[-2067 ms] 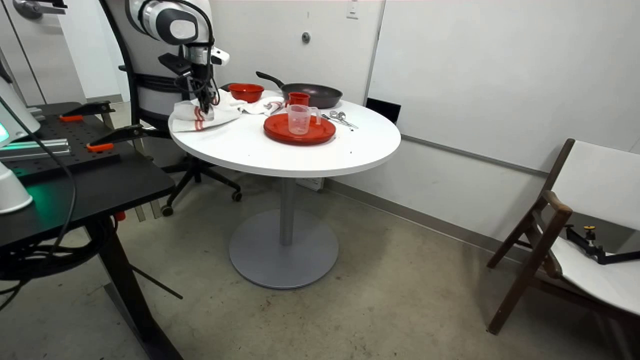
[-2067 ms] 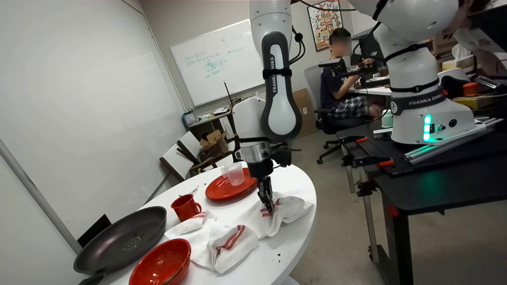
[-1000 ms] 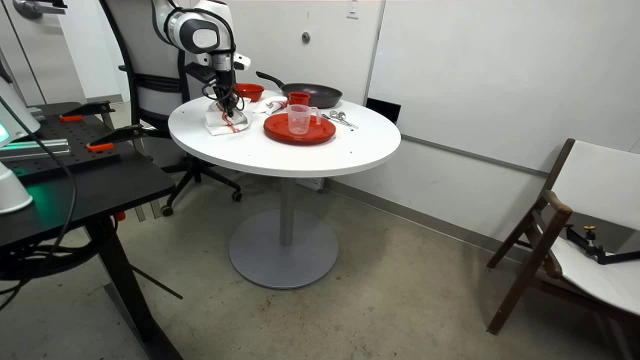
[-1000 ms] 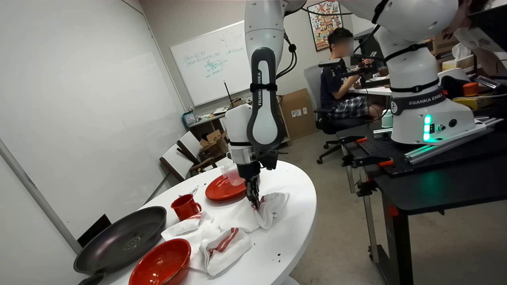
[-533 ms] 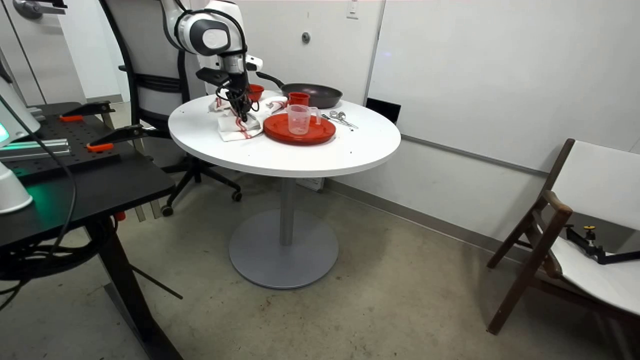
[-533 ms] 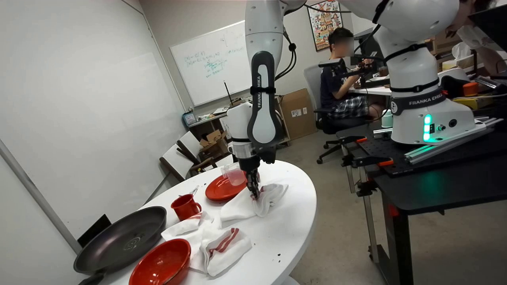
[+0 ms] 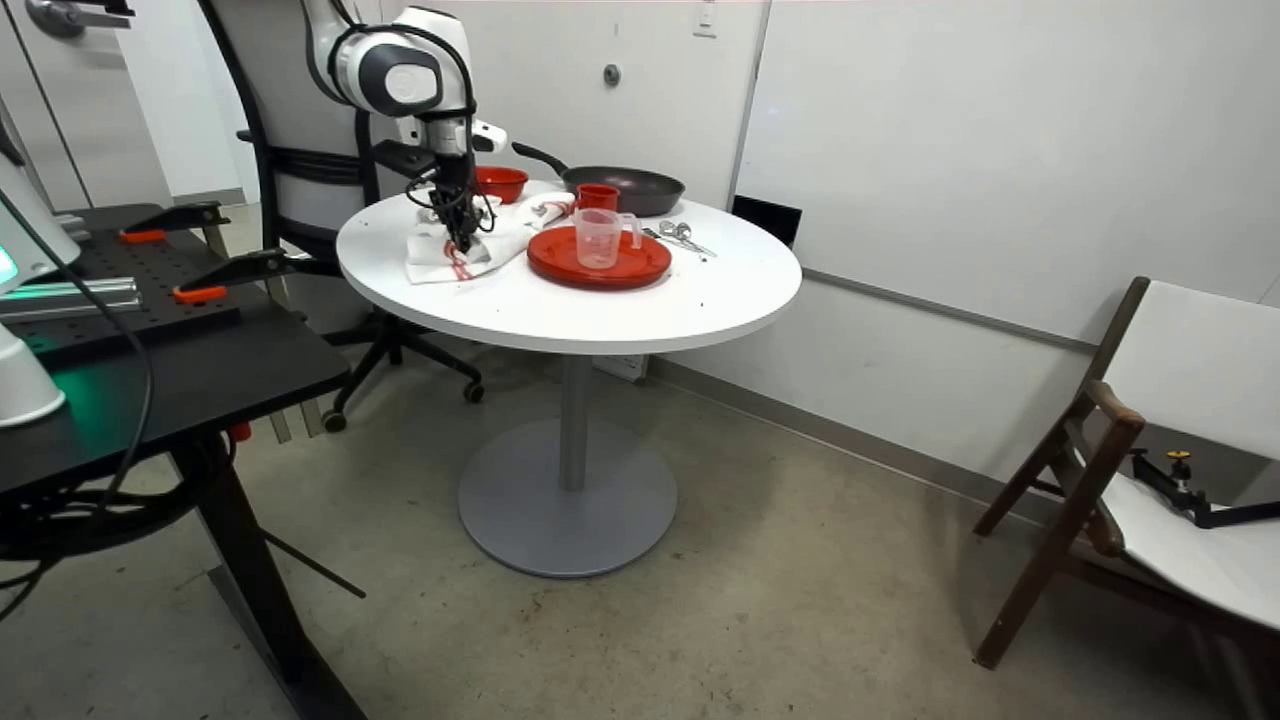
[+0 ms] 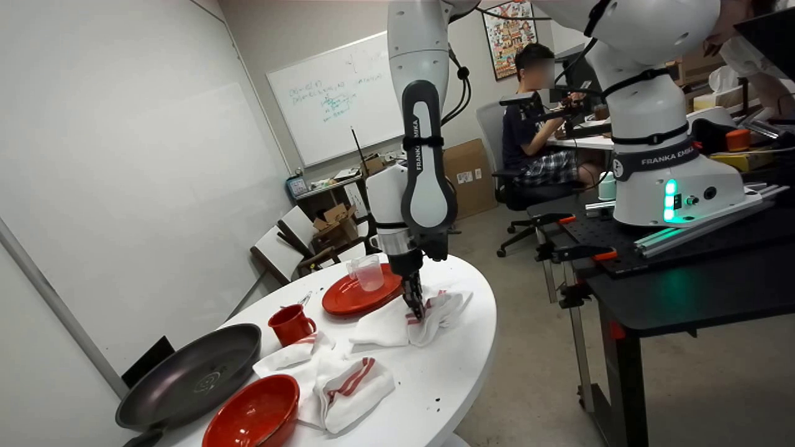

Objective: Use the towel to wipe the table

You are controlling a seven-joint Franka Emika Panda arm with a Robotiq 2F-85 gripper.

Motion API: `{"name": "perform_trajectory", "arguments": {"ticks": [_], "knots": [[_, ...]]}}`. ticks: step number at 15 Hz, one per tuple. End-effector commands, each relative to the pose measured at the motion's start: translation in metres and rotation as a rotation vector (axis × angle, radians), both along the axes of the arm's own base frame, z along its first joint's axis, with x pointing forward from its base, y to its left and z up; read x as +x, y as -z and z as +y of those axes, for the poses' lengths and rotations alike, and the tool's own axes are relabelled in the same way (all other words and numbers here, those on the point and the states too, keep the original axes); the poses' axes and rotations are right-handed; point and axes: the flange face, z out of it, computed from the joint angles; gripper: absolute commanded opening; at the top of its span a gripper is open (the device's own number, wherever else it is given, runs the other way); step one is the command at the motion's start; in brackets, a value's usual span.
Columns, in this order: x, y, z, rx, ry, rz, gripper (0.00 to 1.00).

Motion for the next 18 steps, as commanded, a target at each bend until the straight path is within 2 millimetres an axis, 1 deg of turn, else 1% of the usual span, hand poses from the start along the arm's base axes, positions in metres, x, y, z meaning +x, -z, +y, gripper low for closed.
{"name": "perform_trajectory", "arguments": {"ticks": [1, 3, 6, 9, 13, 16, 18], "knots": [[-0.041, -0.001, 0.035, 0.044, -0.017, 0.067, 0.03], [-0.051, -0.002, 0.048, 0.056, -0.038, 0.082, 0.03], [-0.061, -0.002, 0.059, 0.067, -0.056, 0.098, 0.03], [-0.064, 0.001, 0.068, 0.088, -0.058, 0.104, 0.03], [-0.042, 0.0, 0.07, 0.123, -0.054, 0.025, 0.03], [-0.025, -0.002, 0.065, 0.137, -0.043, -0.046, 0.03], [-0.017, 0.0, 0.061, 0.139, -0.035, -0.076, 0.03]]}}
